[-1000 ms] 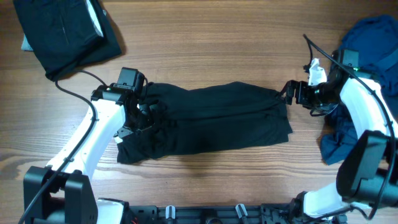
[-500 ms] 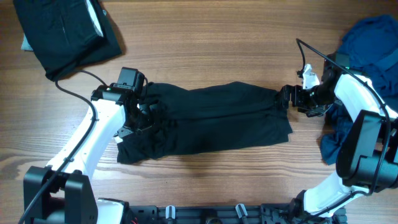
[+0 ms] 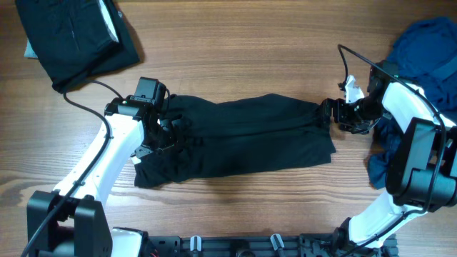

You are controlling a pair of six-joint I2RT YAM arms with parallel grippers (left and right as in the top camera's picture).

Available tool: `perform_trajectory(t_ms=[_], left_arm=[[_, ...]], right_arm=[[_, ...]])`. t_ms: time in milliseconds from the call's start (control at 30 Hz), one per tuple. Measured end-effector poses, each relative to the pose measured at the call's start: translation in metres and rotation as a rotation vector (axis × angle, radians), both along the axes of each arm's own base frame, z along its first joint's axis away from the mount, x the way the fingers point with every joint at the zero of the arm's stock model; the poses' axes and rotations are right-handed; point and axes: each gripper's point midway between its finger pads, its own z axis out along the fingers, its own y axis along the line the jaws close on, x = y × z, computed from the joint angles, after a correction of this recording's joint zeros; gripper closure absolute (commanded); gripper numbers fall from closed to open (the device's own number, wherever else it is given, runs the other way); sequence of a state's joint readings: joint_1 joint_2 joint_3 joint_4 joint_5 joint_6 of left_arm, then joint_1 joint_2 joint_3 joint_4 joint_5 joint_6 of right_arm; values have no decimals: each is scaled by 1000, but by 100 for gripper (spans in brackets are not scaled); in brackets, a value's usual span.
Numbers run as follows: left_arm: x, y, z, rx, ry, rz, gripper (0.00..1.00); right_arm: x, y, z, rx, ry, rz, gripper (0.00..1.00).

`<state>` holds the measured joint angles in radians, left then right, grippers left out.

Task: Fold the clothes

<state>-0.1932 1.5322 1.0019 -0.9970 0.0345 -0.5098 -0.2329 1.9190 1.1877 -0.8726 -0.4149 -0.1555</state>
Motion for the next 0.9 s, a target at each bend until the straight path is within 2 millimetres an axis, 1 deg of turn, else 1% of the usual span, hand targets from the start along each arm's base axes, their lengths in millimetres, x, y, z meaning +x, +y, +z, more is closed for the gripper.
perform_trajectory(t_ms=[367, 467, 667, 767, 900], left_arm=[[6, -1, 0, -5, -25, 0, 0], [6, -1, 0, -5, -25, 0, 0], [7, -1, 0, -6, -29, 0, 0], [7, -1, 0, -6, -29, 0, 0], [7, -1, 0, -6, -29, 0, 0]], right_arm=[[-1, 5, 0, 23, 23, 15, 0], [-5, 13, 1, 35, 42, 35, 0], [-12, 36, -1, 40, 58, 101, 0], [-13, 40, -2, 35, 46, 107, 0], [-14, 41, -3, 35, 37, 104, 1]])
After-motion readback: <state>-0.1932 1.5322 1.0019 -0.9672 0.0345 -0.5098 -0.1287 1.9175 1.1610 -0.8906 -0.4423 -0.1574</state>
